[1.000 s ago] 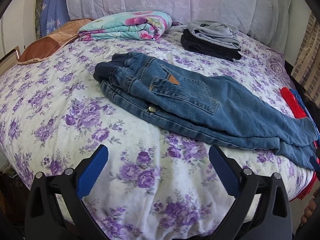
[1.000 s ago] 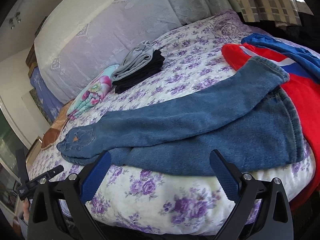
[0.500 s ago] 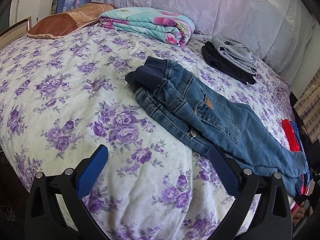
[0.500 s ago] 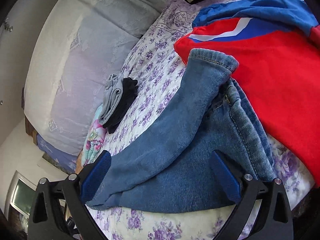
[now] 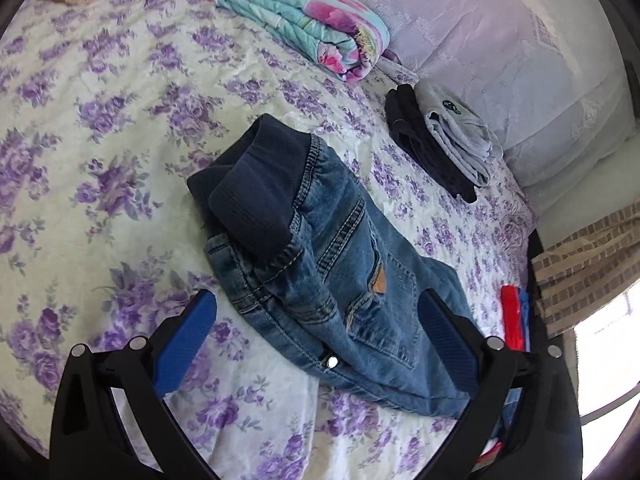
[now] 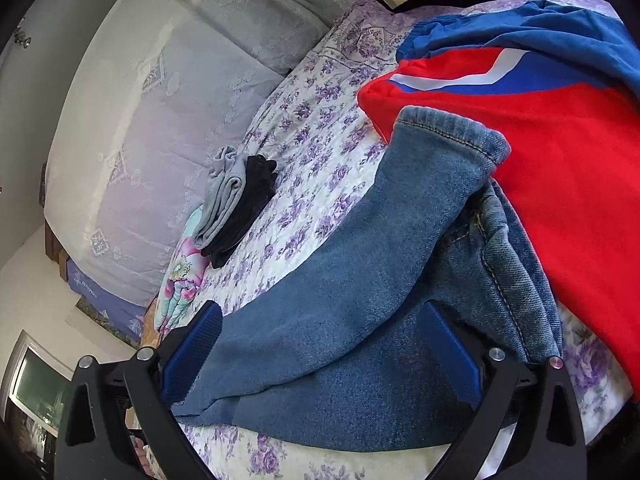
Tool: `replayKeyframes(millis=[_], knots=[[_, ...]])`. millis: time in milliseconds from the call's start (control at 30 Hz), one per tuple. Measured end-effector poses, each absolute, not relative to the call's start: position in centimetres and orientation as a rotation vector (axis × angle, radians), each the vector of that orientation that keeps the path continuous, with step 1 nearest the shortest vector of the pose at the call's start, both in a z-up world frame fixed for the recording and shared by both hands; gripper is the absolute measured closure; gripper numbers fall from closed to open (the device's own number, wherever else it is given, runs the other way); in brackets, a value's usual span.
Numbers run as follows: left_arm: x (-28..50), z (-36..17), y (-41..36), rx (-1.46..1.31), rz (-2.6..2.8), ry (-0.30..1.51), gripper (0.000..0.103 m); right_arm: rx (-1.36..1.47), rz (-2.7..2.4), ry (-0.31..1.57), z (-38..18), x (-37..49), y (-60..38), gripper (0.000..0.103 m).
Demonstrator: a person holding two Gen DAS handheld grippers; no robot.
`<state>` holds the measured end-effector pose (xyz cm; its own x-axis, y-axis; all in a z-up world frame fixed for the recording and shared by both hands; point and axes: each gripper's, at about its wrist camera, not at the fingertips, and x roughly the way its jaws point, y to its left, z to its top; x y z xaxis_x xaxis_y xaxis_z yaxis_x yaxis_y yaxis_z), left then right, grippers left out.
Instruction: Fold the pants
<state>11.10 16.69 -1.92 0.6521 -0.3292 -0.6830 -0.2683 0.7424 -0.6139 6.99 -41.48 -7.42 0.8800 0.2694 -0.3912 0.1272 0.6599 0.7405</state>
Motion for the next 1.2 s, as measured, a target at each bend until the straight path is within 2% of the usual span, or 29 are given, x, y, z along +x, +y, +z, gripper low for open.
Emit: replayKeyframes(millis=[133, 333, 600, 633, 667, 700, 733, 800, 867, 900, 933, 967, 1000, 1067, 1133, 1167, 1200], knots=[[12.2, -2.1, 17.8, -0.88, -0.052, 0.87, 0.005, 0.863, 0.082, 0.497, -7.1, 7.6, -41.8, 0.003], [11.3, 0.5, 18.2, -0.804, -0.002, 0.776, 0.005, 0.871, 0.064, 0.497, -7.3, 8.4, -42.1, 0.003], [12.7, -0.9, 17.0, -0.766, -0.048, 0.837, 0.006, 0.831, 0.059, 0.509, -7.6, 8.7, -41.7, 0.003], [12.8, -0.8, 16.9, -0.753, -0.045, 0.832, 0.009, 0.832, 0.058, 0.508, -7.6, 8.7, -41.8, 0.003], [12.8, -0.4, 16.8, -0.73, -0.046, 0.822, 0.017, 0.829, 0.056, 0.504, -7.6, 8.7, -41.8, 0.003], [12.8, -0.1, 16.5, -0.7, -0.04, 0.818, 0.04, 0.815, 0.054, 0.495, -7.5, 8.8, -41.8, 0.004], [12.8, 0.3, 16.3, -0.659, -0.024, 0.815, 0.049, 0.794, 0.052, 0.485, -7.3, 8.8, -41.7, 0.006], [12.9, 0.8, 16.2, -0.635, -0.03, 0.807, 0.052, 0.747, 0.044, 0.487, -7.1, 9.1, -41.4, 0.013], [13.6, 0.9, 15.9, -0.604, -0.028, 0.826, 0.052, 0.734, 0.042, 0.503, -7.4, 9.6, -41.4, 0.016], [14.2, 0.5, 15.6, -0.579, -0.027, 0.845, 0.045, 0.736, 0.038, 0.51, -7.6, 9.7, -41.5, 0.019], [14.7, 0.1, 15.2, -0.556, -0.031, 0.865, 0.027, 0.738, 0.034, 0.514, -7.9, 9.9, -41.6, 0.024], [15.3, -0.7, 15.1, -0.555, -0.018, 0.884, 0.023, 0.742, 0.029, 0.514, -8.1, 10.0, -41.8, 0.027], [15.6, -1.5, 15.0, -0.571, 0.003, 0.892, 0.022, 0.746, 0.025, 0.513, -8.2, 9.9, -42.0, 0.035], [15.5, -1.9, 14.5, -0.552, 0.026, 0.871, 0.024, 0.76, 0.031, 0.511, -8.4, 9.8, -42.5, 0.047], [15.2, -1.4, 14.3, -0.529, 0.042, 0.842, 0.053, 0.78, 0.048, 0.516, -8.7, 9.8, -43.1, 0.072], [15.0, -1.0, 14.4, -0.537, 0.045, 0.831, 0.059, 0.804, 0.062, 0.514, -8.8, 9.8, -43.5, 0.078], [14.8, -0.5, 14.7, -0.551, 0.043, 0.815, 0.077, 0.816, 0.067, 0.51, -8.8, 9.6, -43.6, 0.088]])
